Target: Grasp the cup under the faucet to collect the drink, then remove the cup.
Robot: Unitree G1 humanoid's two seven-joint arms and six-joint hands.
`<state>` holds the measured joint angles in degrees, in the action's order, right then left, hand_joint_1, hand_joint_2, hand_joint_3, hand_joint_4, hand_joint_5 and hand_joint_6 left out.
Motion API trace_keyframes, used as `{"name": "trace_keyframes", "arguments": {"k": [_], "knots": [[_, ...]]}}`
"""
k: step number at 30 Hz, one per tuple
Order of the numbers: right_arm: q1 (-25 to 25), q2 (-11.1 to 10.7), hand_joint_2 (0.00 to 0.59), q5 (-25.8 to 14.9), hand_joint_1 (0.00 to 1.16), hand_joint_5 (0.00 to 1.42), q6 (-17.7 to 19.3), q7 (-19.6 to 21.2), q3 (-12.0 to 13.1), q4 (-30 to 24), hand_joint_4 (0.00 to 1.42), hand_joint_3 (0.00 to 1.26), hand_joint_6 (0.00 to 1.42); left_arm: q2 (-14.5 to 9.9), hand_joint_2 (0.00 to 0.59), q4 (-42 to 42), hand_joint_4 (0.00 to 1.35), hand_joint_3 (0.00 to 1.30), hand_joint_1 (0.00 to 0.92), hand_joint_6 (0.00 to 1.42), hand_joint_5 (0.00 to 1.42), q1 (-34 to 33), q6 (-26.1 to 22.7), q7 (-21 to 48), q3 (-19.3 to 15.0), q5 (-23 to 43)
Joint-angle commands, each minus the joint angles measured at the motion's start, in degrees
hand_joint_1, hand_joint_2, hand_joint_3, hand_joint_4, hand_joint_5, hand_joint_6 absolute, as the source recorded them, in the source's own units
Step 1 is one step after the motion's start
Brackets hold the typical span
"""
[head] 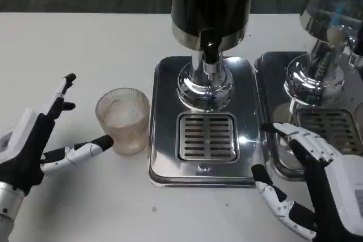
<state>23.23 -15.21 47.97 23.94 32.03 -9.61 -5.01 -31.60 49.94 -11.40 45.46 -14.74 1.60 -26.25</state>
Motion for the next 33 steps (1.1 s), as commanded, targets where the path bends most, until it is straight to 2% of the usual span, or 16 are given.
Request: {"name": "trace_keyframes", "arguments": {"k": [1, 10, 20, 33], "knots": [[-0.2, 0.0, 0.382, 0.0, 0.40, 0.29, -0.4, 0.4, -0.3, -0.7, 0.28, 0.34, 0.41, -0.5, 0.040, 1.7, 0.08, 0.06, 0.303, 0.24, 0.25, -2.2, 0.0, 1.9, 1.2, 1.2], [-0.9, 0.2, 0.382, 0.0, 0.40, 0.29, -0.3, 0.3, -1.0, -0.3, 0.28, 0.34, 0.41, -0.5, 0.044, 3.9, 0.10, 0.07, 0.324, 0.26, 0.28, -5.1, -2.1, 5.8, 3.1, 1.8], [-0.8, 0.3, 0.382, -0.1, 0.40, 0.30, -0.5, 0.4, -1.4, -0.1, 0.28, 0.34, 0.41, -0.3, 0.051, 5.3, 0.13, 0.09, 0.364, 0.30, 0.31, -7.1, -4.5, 5.9, 4.6, 1.4], [-1.3, 0.5, 0.382, -0.2, 0.40, 0.30, -0.8, 0.4, -1.6, 0.0, 0.29, 0.35, 0.41, 0.9, 0.046, 9.3, 0.14, 0.11, 0.374, 0.31, 0.33, -11.3, -3.9, 6.7, 7.1, 1.4]]}}
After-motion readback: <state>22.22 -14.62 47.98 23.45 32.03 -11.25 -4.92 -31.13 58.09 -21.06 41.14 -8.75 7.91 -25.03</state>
